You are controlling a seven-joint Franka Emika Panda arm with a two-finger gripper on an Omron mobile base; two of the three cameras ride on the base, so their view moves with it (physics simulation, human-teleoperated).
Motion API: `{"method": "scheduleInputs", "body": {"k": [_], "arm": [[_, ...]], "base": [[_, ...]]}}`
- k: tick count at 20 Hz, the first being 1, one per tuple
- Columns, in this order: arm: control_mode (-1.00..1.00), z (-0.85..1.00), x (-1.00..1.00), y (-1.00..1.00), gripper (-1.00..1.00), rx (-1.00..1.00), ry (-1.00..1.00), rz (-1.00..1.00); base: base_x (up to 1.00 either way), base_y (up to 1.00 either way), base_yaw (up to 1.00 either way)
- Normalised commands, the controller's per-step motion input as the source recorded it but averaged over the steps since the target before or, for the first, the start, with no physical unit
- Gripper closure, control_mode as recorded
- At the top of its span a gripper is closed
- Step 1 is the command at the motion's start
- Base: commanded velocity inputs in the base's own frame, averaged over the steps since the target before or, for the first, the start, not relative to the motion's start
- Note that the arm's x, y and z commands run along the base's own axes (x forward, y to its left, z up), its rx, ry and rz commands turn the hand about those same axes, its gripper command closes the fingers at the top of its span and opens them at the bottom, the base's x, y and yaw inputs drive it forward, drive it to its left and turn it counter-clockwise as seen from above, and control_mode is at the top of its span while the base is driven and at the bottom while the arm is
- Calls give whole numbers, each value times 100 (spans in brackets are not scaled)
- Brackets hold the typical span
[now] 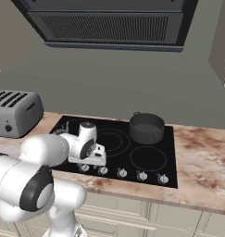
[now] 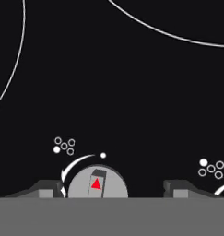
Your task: Pick the kettle from the counter and place it on a stove burner. Then turn the burner on.
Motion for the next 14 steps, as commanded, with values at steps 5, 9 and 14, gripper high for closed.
{"method": "scheduleInputs", "body": {"k": [5,9,14], "arm": [[-100,-7,0,0,100,0,1,0],[-100,0,0,0,100,0,0,0],[-100,0,-8,0,100,0,-1,4]], "base": [[0,0,0],[0,0,0],[0,0,0]]}}
